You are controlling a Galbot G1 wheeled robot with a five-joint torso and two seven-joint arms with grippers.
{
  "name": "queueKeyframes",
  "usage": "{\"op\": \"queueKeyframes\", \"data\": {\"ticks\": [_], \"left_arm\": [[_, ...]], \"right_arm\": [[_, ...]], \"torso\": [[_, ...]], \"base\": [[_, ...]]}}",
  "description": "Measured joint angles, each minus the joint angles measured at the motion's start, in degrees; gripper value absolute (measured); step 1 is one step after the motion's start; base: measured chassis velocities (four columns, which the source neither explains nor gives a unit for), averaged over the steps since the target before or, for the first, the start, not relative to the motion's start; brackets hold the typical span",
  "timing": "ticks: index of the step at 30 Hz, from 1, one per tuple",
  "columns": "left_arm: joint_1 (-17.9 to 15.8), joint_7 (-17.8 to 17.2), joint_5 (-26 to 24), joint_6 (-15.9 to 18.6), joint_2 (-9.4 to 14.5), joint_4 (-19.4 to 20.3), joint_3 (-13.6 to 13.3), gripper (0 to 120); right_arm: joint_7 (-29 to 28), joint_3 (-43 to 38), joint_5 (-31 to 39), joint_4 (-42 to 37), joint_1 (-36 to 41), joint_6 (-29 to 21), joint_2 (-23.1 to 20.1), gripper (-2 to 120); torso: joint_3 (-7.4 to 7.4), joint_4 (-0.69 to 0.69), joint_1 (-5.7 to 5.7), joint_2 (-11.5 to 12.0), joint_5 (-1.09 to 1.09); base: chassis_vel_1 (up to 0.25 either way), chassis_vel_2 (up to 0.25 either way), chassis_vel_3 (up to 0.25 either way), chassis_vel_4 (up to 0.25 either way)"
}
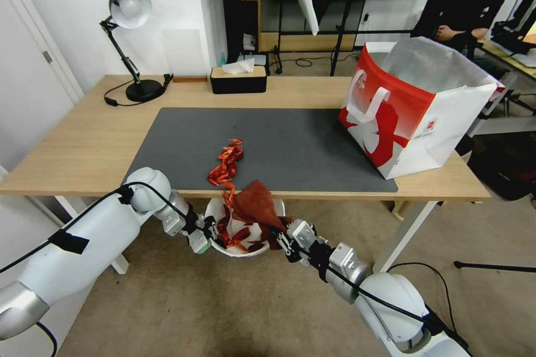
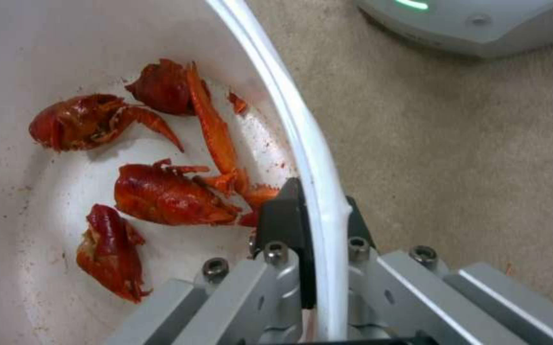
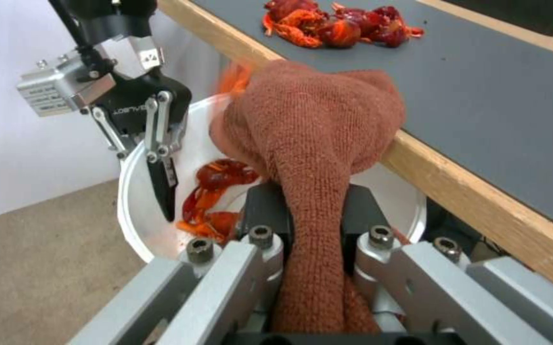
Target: Sweep shrimp from table into container with towel, then put container into takeout bag.
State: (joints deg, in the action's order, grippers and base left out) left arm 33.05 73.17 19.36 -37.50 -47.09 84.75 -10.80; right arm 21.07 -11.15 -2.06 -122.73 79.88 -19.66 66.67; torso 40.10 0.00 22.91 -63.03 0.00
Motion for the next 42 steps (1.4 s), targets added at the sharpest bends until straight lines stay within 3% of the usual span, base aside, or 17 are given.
{"op": "queueKeyframes", "data": {"ticks": [14, 21, 24, 29, 32, 37, 41, 42], "left_arm": [[0.45, -0.19, -0.06, -0.05, 0.79, 0.6, 0.46, 0], [1.08, -0.26, -0.16, -0.03, 1.71, 1.23, 0.83, 0], [1.34, -0.27, -0.22, 0.0, 2.17, 1.52, 0.95, 0], [1.55, -0.3, -0.26, 0.0, 2.46, 1.56, 1.08, 0], [1.78, -0.34, -0.3, -0.01, 2.86, 1.58, 1.26, 0], [1.88, -0.35, -0.35, -0.05, 3.04, 1.58, 1.31, 0], [2.09, -0.4, -0.44, -0.09, 3.28, 1.18, 1.69, 0], [2.09, -0.4, -0.44, -0.09, 3.28, 1.18, 1.69, 0]], "right_arm": [[-0.32, -0.57, 1.08, -0.94, 0.02, 0.27, -0.06, 7], [-2.89, -0.53, 10.59, -1.24, -3.71, -0.16, -0.08, 7], [-5.52, -0.22, 18.69, -0.28, -7.63, -0.06, -0.15, 7], [-7.41, 0.46, 23.36, 1.17, -10.77, 0.75, -0.14, 7], [-9.82, 1.82, 28.68, 4.64, -16.69, 2.72, 0.08, 7], [-11.35, 3.07, 31.33, 7.98, -21.41, 3.76, 0.38, 7], [-14.58, 7.92, 34.57, 25.33, -39.48, 4.73, 1.93, 7], [-14.58, 7.92, 34.57, 25.33, -39.48, 4.73, 1.93, 7]], "torso": [[0.01, 0.0, 0.0, 0.0, 0.0], [0.0, 0.0, 0.0, 0.0, 0.0], [0.0, -0.01, 0.0, 0.0, 0.0], [0.01, -0.01, 0.0, 0.0, 0.0], [0.01, 0.0, 0.0, 0.0, 0.0], [0.01, 0.0, 0.0, 0.0, 0.0], [0.02, 0.02, 0.02, 0.02, -0.01], [0.02, 0.02, 0.02, 0.02, -0.01]], "base": [[0.0, 0.0, 0.0, 0.0], [0.0, 0.0, 0.0, 0.0], [0.0, 0.0, 0.0, 0.0], [0.0, 0.0, 0.0, 0.0], [0.0, 0.0, 0.0, 0.0], [0.0, 0.0, 0.0, 0.0], [0.0, 0.0, 0.0, 0.0], [0.0, 0.0, 0.0, 0.0]]}}
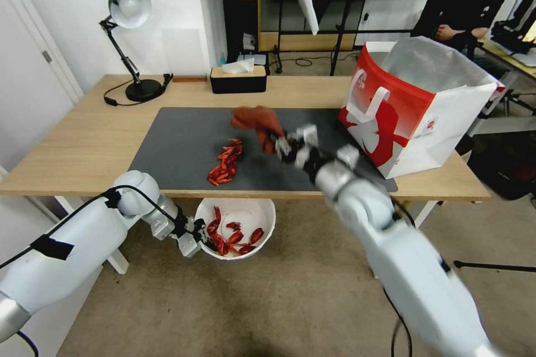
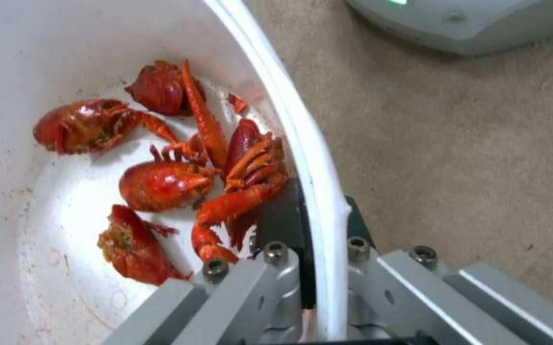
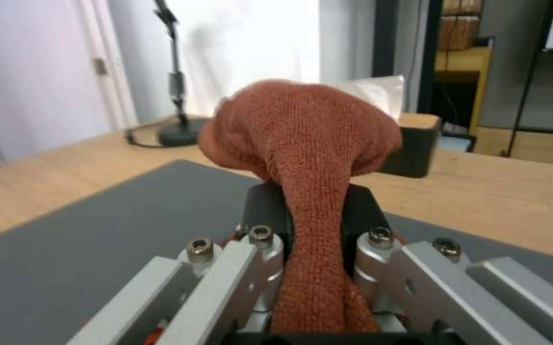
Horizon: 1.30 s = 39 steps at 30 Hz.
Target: Sweep shrimp from table into container with towel, then put container into takeout bag.
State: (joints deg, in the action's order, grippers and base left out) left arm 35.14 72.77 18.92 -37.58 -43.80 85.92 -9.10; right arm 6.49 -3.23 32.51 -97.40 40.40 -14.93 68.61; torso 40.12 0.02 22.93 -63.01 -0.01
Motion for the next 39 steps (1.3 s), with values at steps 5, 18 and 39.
{"op": "queueKeyframes", "data": {"ticks": [5, 18, 39], "left_arm": [[0.08, -0.04, -0.01, -0.15, 0.29, -0.77, 0.26, 0], [0.9, -0.08, -0.09, -0.36, 0.74, -1.12, 0.8, 0], [-0.08, -0.05, -1.46, -0.16, 1.78, -1.82, 0.97, 0]], "right_arm": [[1.0, 4.18, -0.87, 13.24, -9.22, 0.09, 2.69, 7], [8.21, 9.32, -9.31, 29.82, -17.04, 1.82, 7.17, 7], [17.32, 11.9, -7.35, 28.15, -15.22, 1.14, 5.08, 7]], "torso": [[-0.01, -0.02, 0.0, 0.0, 0.01], [-0.01, -0.02, -0.01, -0.01, 0.0], [-0.01, -0.02, -0.02, -0.02, 0.01]], "base": [[0.0, 0.0, 0.0, 0.0], [0.0, 0.0, 0.0, 0.0], [0.0, 0.0, 0.0, 0.0]]}}
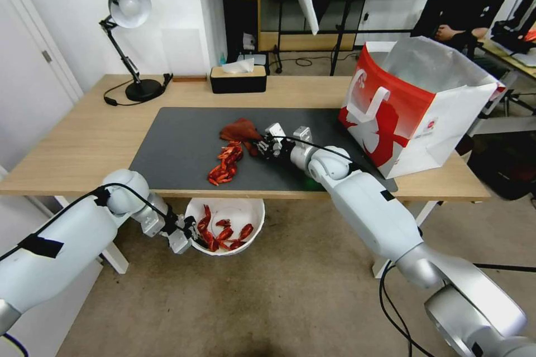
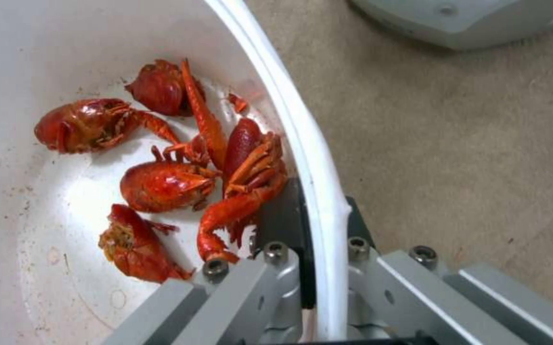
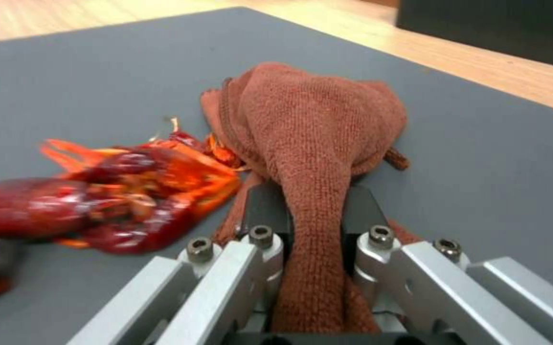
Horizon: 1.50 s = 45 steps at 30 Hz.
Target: Sweep shrimp from table into container with towel, then put container into takeout bag.
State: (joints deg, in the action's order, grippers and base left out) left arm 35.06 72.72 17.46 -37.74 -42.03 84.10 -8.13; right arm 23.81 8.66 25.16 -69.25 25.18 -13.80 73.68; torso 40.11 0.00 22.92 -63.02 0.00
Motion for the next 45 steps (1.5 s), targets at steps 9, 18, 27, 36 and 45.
{"op": "queueKeyframes", "data": {"ticks": [9, 18, 27, 36, 45], "left_arm": [[-0.09, -0.07, -0.4, 0.04, 0.73, -0.4, 0.19, 0], [-0.17, -0.29, -0.56, -0.04, 1.0, -0.54, 0.18, 0], [-0.39, -0.33, -0.63, -0.05, 0.53, -0.65, -0.03, 0], [-0.58, -0.33, -0.58, -0.07, 0.35, -0.93, -0.23, 0], [-0.58, -0.38, -0.58, -0.1, 0.6, -0.88, -0.23, 0]], "right_arm": [[4.23, 0.11, 1.13, -1.45, 1.62, 0.91, -0.42, 7], [7.79, 0.87, 1.65, -3.89, 3.69, 1.66, -1.4, 7], [7.93, 1.4, 2.01, -7.82, 6.06, 1.43, -2.58, 7], [7.95, 1.65, 1.94, -10.94, 7.24, 1.1, -3.81, 7], [8.43, 1.39, 2.16, -13.35, 8.7, 1.07, -5.24, 7]], "torso": [[0.0, 0.01, 0.0, 0.0, 0.0], [-0.01, 0.01, 0.0, 0.0, 0.0], [0.0, 0.0, 0.0, 0.0, 0.0], [0.0, 0.01, 0.0, 0.0, 0.0], [0.0, 0.0, 0.0, 0.0, 0.0]], "base": [[0.0, 0.0, 0.0, 0.0], [0.0, 0.0, 0.0, 0.0], [0.0, 0.0, 0.0, 0.0], [0.0, 0.0, 0.0, 0.0], [0.0, 0.0, 0.0, 0.0]]}}
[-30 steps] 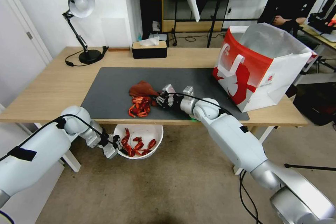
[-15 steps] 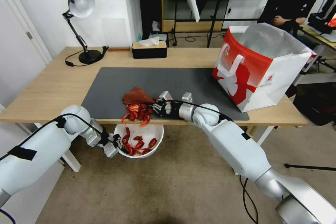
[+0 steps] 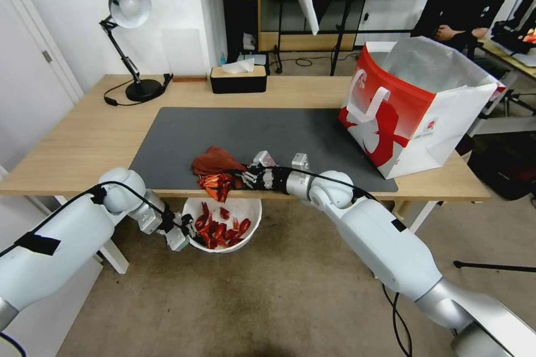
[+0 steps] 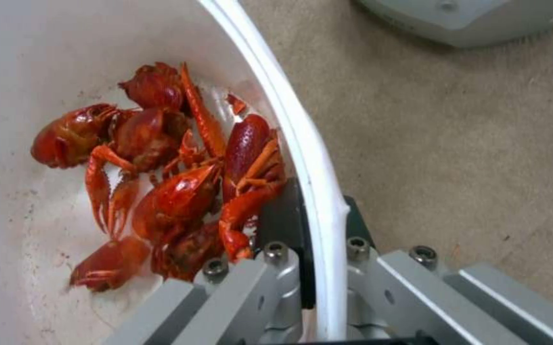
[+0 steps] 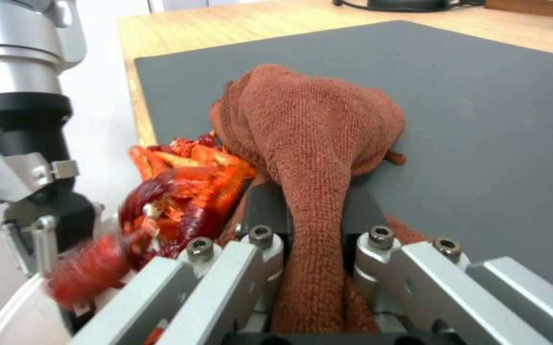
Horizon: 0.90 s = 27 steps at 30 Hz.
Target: Sweep shrimp from table into container with towel, then put container into takeout bag.
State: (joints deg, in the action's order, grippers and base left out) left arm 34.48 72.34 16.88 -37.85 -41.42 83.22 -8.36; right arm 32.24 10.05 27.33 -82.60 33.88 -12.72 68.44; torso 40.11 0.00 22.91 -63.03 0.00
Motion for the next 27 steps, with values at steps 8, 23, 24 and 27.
{"op": "queueKeyframes", "data": {"ticks": [8, 23, 24, 27], "left_arm": [[0.08, 0.0, 0.0, 0.0, 0.19, 0.24, 0.03, 0], [0.14, -0.12, -0.09, 0.2, 0.56, 1.0, 0.19, 0], [0.14, -0.13, -0.09, 0.21, 0.43, 1.02, 0.18, 0], [0.14, -0.16, -0.09, 0.22, 0.27, 1.04, 0.17, 0]], "right_arm": [[0.4, -0.35, 0.1, -2.01, 1.2, 0.07, -0.99, 7], [2.08, -3.66, -0.74, -10.9, 10.33, 0.12, -4.1, 7], [2.11, -3.72, -0.8, -11.54, 11.01, 0.09, -4.27, 7], [2.16, -3.9, -0.98, -12.65, 12.3, 0.02, -4.58, 7]], "torso": [[0.0, 0.0, 0.0, 0.0, 0.0], [0.0, 0.0, 0.0, 0.0, 0.0], [0.0, 0.01, 0.0, 0.0, 0.0], [0.0, 0.0, 0.0, 0.0, 0.0]], "base": [[0.0, 0.0, 0.0, 0.0], [0.0, 0.0, 0.0, 0.0], [0.0, 0.0, 0.0, 0.0], [0.0, 0.0, 0.0, 0.0]]}}
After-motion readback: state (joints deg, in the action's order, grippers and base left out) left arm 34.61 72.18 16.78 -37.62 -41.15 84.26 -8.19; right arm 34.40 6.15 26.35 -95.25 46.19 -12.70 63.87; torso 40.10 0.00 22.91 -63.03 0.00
